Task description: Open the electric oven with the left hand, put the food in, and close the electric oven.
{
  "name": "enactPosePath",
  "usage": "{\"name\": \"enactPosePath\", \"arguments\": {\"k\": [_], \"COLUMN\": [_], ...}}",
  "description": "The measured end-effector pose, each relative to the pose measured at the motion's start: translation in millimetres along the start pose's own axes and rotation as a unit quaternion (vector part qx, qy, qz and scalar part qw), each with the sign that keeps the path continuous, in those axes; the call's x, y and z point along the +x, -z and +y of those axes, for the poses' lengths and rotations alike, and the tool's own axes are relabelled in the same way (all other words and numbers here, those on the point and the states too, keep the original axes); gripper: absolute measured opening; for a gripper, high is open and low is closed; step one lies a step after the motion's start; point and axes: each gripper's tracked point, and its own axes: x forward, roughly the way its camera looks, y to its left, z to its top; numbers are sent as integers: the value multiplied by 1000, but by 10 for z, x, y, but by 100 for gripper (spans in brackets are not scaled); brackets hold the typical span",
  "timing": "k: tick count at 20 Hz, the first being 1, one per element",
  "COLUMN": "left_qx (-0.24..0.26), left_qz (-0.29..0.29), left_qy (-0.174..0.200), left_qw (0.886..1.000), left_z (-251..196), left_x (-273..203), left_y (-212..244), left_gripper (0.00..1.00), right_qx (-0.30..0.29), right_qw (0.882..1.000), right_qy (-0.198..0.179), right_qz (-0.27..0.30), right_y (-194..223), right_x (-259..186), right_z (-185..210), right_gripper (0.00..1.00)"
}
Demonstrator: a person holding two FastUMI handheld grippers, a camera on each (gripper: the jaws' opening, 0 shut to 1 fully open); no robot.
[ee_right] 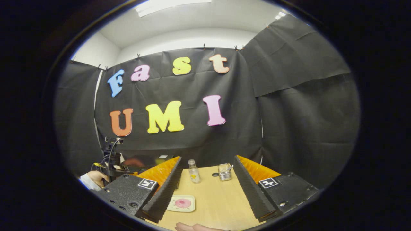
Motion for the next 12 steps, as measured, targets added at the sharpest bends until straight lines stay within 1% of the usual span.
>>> {"name": "enactPosePath", "arguments": {"k": [1,2,6,8,12], "left_qx": [-1,-2,4,-2,1], "left_qz": [3,7,12,12,9], "left_qy": [2,4,4,4,3], "left_qw": [1000,1000,1000,1000,1000], "left_z": [-8,-6,-26,-25,-46], "left_x": [-36,-65,-159,-171,-216], "left_y": [64,143,324,381,523], "left_gripper": [95,95,94,94,94], "right_qx": [-1,-2,0,2,-7], "right_qw": [1000,1000,1000,1000,1000], "right_qy": [1,2,5,2,0], "right_qz": [2,3,9,12,13], "right_y": [15,21,39,58,97], "right_x": [-26,-39,-81,-94,-108], "right_z": [-10,-22,-28,6,34], "right_gripper": [100,96,96,96,96]}}
